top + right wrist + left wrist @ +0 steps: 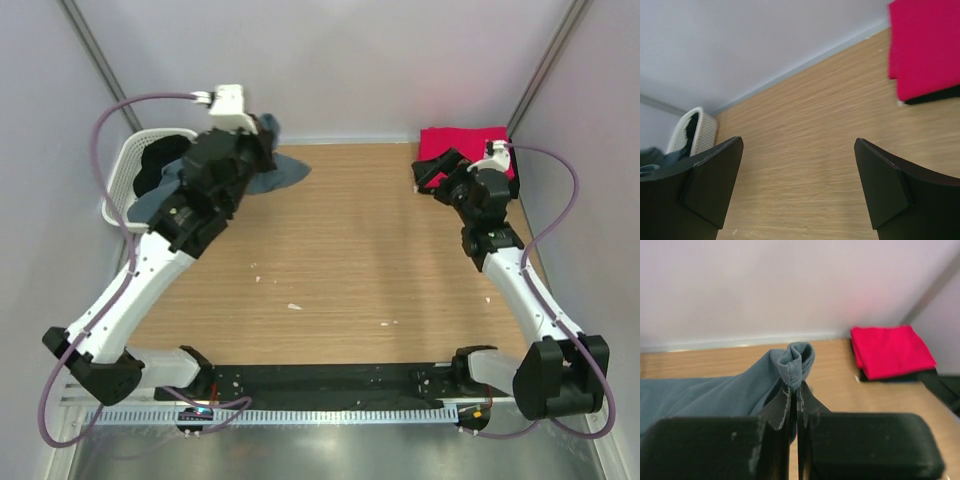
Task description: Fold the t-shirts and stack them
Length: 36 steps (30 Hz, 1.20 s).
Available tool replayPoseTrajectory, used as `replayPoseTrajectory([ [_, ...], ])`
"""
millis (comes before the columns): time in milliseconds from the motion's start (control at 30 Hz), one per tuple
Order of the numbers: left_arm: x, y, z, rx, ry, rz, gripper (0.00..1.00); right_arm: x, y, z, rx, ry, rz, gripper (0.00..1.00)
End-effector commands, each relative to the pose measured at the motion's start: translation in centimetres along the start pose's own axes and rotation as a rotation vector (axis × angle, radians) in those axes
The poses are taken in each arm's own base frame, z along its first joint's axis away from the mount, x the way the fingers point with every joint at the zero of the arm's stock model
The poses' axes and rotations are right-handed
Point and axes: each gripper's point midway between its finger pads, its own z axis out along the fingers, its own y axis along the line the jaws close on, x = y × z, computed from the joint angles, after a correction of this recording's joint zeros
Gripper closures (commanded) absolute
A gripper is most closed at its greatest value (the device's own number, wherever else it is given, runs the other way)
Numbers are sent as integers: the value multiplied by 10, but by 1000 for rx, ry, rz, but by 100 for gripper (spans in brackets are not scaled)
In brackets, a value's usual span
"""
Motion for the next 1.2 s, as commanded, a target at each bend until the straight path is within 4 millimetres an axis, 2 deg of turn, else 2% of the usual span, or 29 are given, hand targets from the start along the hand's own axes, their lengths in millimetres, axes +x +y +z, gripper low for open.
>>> replayPoseTrajectory([
  [0, 20, -43, 0, 28, 17, 42, 100, -60, -28, -28, 290, -189, -65, 0],
  [33, 35, -63, 0, 68, 42, 38, 100, -67, -40, -37, 371, -211, -68, 0],
  [67, 51, -71, 1, 83, 70, 38, 100, -67, -49, -45, 433, -196, -89, 0],
  [133, 73, -88, 1, 110, 110, 9, 100, -71, -51, -54, 453, -213, -106, 0],
  [167, 94, -93, 7, 111, 149, 13, 100, -66, -52, -56, 445, -204, -104, 0],
  [233, 120, -105, 8, 146, 212, -44, 100, -62, -38, -55, 357, -199, -91, 0],
  [267, 130, -110, 9, 163, 234, -61, 100, -51, -42, -54, 348, -177, -89, 0],
  [300, 156, -113, 11, 166, 280, -58, 100, -47, -42, -53, 336, -168, -83, 0],
  [367, 178, -125, 9, 184, 329, -86, 100, -35, -43, -49, 319, -130, -79, 0],
  [400, 194, -136, 7, 207, 367, -77, 100, -31, -44, -48, 319, -113, -81, 0],
  [467, 206, -159, 2, 257, 395, -75, 100, -20, -47, -45, 318, -67, -78, 1],
  [500, 225, -180, -4, 294, 425, -42, 100, -17, -49, -44, 323, -54, -79, 0],
  [533, 218, -197, -4, 323, 404, -16, 100, -13, -52, -43, 334, -40, -76, 0],
  [567, 221, -208, -5, 332, 400, 2, 100, -13, -52, -44, 337, -40, -74, 0],
  [600, 241, -228, -11, 363, 428, 39, 100, -14, -53, -44, 346, -39, -75, 0],
  [633, 232, -242, -11, 384, 410, 32, 100, -16, -54, -46, 360, -41, -73, 0],
  [700, 241, -261, -16, 417, 424, 34, 100, -28, -62, -54, 433, -87, -73, 0],
  [767, 254, -274, -14, 435, 438, 36, 100, -38, -70, -66, 517, -120, -56, 0],
  [833, 262, -270, -8, 396, 432, 39, 99, -48, -81, -79, 600, -163, -68, 0],
  [867, 271, -266, -6, 372, 439, 55, 95, -50, -82, -82, 610, -170, -77, 0],
  [933, 277, -259, -2, 344, 433, 88, 71, -49, -84, -85, 617, -169, -80, 0],
  [967, 279, -257, -2, 338, 435, 100, 62, -45, -84, -84, 608, -157, -80, 0],
  [1000, 277, -254, -1, 333, 431, 113, 44, -42, -84, -82, 597, -145, -83, 0],
  [1100, 269, -240, 4, 288, 431, 104, 15, -26, -79, -71, 531, -85, -94, 0],
  [1167, 262, -224, 7, 244, 444, 95, 6, -15, -68, -61, 451, -25, -100, 0],
])
